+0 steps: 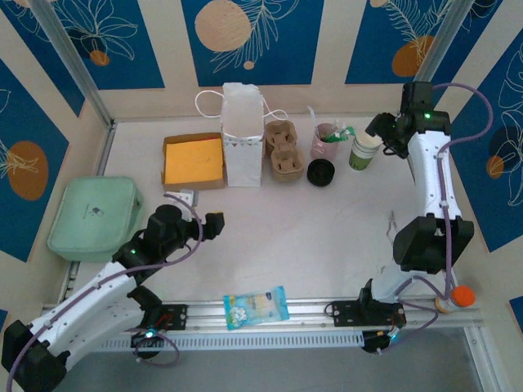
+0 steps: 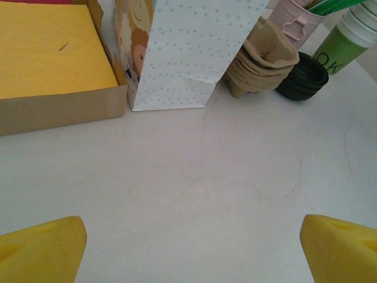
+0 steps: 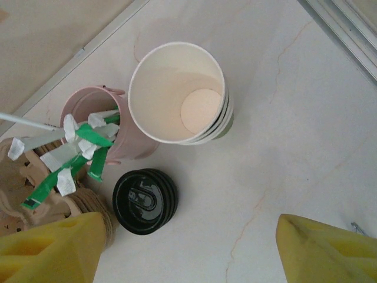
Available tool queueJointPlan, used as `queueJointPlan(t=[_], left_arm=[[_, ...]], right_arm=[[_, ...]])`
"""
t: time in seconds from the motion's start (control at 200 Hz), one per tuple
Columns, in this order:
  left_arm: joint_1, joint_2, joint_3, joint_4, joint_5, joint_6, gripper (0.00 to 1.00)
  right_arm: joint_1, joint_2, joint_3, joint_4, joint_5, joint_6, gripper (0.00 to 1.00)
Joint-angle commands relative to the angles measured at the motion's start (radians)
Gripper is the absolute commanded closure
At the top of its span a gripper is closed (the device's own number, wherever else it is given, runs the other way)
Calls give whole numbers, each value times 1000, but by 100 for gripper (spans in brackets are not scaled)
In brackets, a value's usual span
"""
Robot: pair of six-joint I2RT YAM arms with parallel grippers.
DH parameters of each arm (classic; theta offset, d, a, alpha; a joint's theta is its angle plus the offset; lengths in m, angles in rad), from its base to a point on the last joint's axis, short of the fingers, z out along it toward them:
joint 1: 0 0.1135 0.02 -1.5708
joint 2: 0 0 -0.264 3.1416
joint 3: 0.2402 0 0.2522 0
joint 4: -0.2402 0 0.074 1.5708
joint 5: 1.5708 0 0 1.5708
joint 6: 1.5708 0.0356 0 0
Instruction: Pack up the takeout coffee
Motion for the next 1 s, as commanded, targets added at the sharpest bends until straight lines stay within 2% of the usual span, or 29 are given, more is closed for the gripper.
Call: queueJointPlan(t=[0.0, 0.18, 0.395, 0.8, 0.996], left_arm=[[-7, -39, -17, -35, 5, -20, 7], [-8, -82, -33, -59, 3, -33, 7], [-8, -88, -33, -65, 5, -40, 7], [-8, -122, -33, -99, -11, -48, 8], [-8, -140, -30, -117, -26, -43, 8]], right_arm=[[-11, 28, 45, -50, 2, 8, 24], [-34, 71, 85, -60, -4, 9, 33], [-51, 142, 146, -79, 0, 7, 39], [-62, 313, 262, -109, -23, 14, 60], [-52, 358, 278, -108, -17, 15, 63]])
